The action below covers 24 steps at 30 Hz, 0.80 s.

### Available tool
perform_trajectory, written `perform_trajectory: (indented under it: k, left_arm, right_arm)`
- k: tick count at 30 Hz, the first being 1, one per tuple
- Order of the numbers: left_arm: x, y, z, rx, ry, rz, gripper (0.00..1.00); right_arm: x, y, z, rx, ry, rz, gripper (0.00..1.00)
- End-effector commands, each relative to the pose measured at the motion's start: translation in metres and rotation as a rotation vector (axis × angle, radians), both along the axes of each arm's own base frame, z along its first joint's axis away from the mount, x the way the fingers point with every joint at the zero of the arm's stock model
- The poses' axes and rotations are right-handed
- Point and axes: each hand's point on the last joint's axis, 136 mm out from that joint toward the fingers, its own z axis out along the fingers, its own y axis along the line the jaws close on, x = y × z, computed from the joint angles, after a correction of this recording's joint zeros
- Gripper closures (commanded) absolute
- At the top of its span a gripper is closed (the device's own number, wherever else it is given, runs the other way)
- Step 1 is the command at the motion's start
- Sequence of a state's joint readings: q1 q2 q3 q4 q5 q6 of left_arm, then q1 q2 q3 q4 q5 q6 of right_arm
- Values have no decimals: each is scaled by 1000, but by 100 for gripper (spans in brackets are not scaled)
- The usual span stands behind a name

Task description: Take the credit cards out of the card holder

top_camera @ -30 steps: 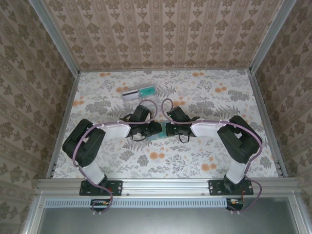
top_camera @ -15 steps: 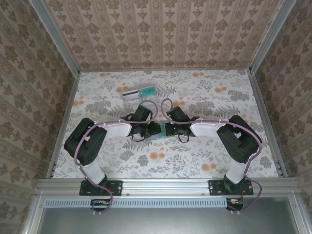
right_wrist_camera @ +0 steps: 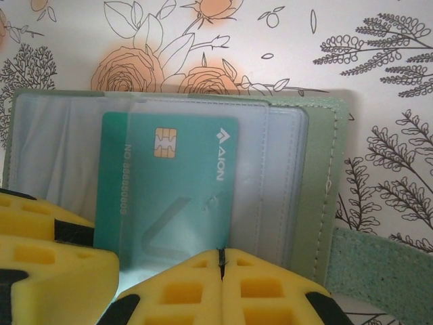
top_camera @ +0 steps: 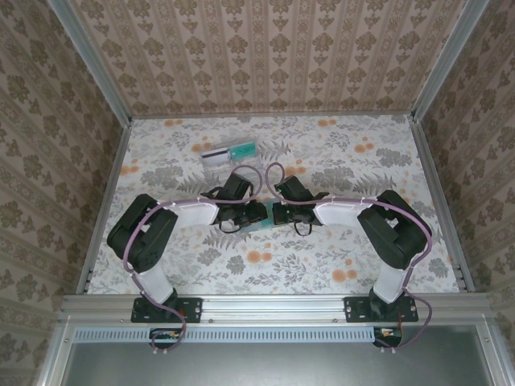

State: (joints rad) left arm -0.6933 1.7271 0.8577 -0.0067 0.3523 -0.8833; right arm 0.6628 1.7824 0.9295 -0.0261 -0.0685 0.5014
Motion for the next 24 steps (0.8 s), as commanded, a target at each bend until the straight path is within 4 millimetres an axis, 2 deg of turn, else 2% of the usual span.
perform_trajectory:
  k: [1,5,10,12,24]
  left_arm:
    - [-3,-4,-2,-15,11,-12,76]
    - [-2,-3,-2,-21,12,-5,84]
    - [-2,-1,-3,-26,16,2,85]
    - [-3,1,-3,-27,18,7,89]
    - [-7,22,-6,-33,24,41,90]
  right_arm:
    - [-12,3,-13,-11,59,22,92]
    - [-13,2,-13,-14,61,19,92]
    - [-12,1,-15,-25,64,16,92]
    - [-12,0,-16,-33,67,13,92]
    - [-12,-2,-20,-47,75,9,92]
